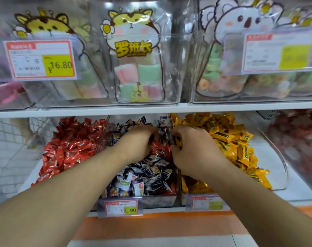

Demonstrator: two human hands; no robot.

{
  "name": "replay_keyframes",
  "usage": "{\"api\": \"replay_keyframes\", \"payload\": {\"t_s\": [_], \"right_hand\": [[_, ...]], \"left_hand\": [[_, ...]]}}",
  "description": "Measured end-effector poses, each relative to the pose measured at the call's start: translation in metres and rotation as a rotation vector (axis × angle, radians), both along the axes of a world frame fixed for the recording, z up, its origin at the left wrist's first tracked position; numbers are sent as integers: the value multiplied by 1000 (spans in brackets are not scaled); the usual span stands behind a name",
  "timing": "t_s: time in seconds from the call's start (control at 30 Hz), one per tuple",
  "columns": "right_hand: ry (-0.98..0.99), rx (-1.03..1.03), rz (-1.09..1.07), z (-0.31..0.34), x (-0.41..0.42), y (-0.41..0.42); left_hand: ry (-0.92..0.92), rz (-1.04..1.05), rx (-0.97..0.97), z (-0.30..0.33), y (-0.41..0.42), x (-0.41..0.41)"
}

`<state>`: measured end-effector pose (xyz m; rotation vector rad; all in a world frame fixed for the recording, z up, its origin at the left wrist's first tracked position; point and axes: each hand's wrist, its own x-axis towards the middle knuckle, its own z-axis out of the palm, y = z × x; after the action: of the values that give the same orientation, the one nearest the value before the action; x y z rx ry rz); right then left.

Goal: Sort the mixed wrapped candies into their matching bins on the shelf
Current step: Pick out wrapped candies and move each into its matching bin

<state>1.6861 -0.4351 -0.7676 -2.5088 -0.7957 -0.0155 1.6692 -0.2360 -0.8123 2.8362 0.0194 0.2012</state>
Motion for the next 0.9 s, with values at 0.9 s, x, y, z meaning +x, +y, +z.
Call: {"api": "replay_keyframes", "payload": {"t_s": [0.9], "right_hand": [[123, 252, 269, 15, -54, 45]], "left_hand": [[-252, 379, -1120, 45, 7, -140]]}}
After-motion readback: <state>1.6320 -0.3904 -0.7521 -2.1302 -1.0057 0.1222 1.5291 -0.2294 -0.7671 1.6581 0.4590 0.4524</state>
